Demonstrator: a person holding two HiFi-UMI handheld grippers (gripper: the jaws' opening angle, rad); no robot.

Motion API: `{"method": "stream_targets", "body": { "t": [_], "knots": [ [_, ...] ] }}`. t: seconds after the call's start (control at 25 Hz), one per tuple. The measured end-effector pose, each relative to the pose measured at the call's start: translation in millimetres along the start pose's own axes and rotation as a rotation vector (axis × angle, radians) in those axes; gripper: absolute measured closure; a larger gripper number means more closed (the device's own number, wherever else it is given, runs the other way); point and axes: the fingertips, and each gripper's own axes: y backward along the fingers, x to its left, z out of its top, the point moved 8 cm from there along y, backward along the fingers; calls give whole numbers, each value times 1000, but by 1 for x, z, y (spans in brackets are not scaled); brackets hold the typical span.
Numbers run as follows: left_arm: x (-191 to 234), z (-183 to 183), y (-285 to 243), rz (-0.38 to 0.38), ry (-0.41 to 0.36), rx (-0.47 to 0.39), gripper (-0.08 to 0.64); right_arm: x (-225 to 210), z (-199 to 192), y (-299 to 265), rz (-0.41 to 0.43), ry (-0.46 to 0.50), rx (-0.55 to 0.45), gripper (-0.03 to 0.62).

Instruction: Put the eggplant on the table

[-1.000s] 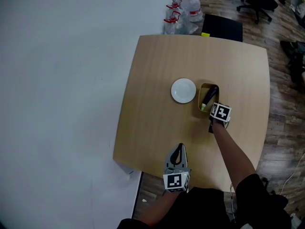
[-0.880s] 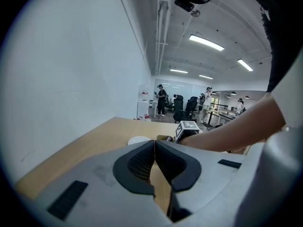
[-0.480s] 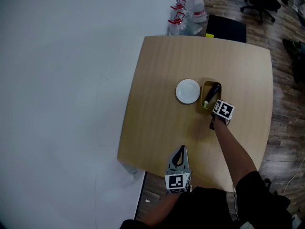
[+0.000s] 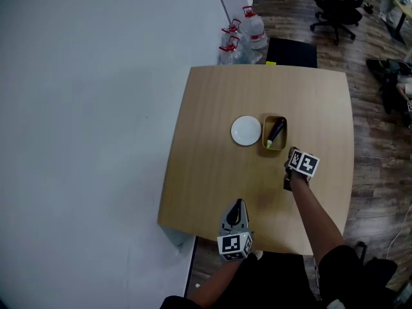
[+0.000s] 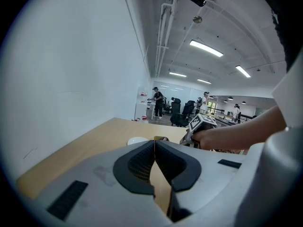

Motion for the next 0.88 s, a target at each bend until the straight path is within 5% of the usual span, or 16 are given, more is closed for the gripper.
{"method": "stream_targets", "body": {
  "t": [0.28,0.48,0.88],
  "knots": [
    [-3,1,53,-90,7,-40,545,32,-32,114,141,89,-123,529],
    [-6,-12,103,-196,33,-16,545,77,-113,215,276,228,-203,529],
    [-17,-44,206,-379,9,-14,545,101,-259,376,219,374,-313,529]
  ]
}}
